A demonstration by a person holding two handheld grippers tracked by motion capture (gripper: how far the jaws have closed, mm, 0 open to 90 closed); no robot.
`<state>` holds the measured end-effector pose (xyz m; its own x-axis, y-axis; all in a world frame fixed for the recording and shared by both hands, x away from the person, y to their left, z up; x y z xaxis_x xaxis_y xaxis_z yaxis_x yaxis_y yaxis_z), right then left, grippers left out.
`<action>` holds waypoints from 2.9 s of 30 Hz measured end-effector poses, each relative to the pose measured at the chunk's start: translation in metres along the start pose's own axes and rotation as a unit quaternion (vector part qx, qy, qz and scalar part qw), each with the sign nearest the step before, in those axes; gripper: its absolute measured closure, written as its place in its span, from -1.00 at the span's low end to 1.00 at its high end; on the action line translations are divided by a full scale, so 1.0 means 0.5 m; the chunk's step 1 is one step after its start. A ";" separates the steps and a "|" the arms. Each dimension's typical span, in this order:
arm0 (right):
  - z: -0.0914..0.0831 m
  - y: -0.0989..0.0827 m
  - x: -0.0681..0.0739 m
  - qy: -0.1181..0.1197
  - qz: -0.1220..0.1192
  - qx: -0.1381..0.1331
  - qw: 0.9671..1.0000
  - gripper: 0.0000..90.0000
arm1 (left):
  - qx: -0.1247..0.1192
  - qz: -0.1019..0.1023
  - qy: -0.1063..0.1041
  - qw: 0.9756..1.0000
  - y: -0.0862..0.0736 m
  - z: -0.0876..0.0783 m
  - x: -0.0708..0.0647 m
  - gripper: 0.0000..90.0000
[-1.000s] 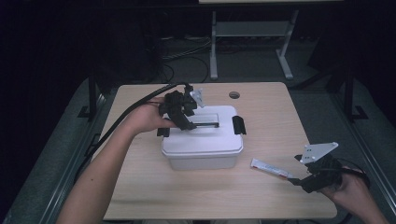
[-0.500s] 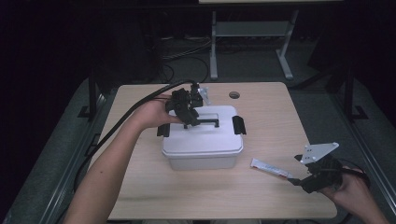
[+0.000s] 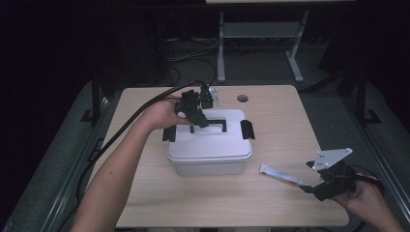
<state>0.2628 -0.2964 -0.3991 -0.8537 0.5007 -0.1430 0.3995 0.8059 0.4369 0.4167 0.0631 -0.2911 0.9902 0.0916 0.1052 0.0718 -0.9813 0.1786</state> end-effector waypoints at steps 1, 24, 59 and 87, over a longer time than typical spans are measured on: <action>-0.001 0.000 0.000 0.000 0.000 0.000 1.000 -0.54 | 0.001 -0.002 -0.001 1.000 0.001 0.000 -0.001 0.77; 0.002 0.003 0.001 0.001 0.000 0.001 1.000 -0.54 | 0.001 0.011 -0.027 1.000 0.000 -0.003 0.001 0.87; 0.006 0.058 -0.018 0.005 -0.030 0.056 0.998 -0.53 | -0.055 0.006 0.028 0.998 -0.100 -0.161 -0.072 0.88; 0.020 0.116 -0.026 0.009 -0.049 0.080 0.996 -0.53 | -0.064 -0.071 0.067 0.993 -0.356 -0.222 -0.143 0.88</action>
<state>0.3005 -0.2529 -0.3810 -0.8963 0.4130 -0.1615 0.3611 0.8911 0.2748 0.3196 0.2500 -0.2220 0.9459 0.2578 0.1972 0.1857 -0.9281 0.3229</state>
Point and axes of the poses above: each handheld gripper's, and its own axes: z roughly forward along the jaws, y roughly out of its top, x roughly to its left, the point moved 2 cm from there along z, roughly forward along the jaws, and after that the axes turned 6 degrees about x, right-handed, at the moved point
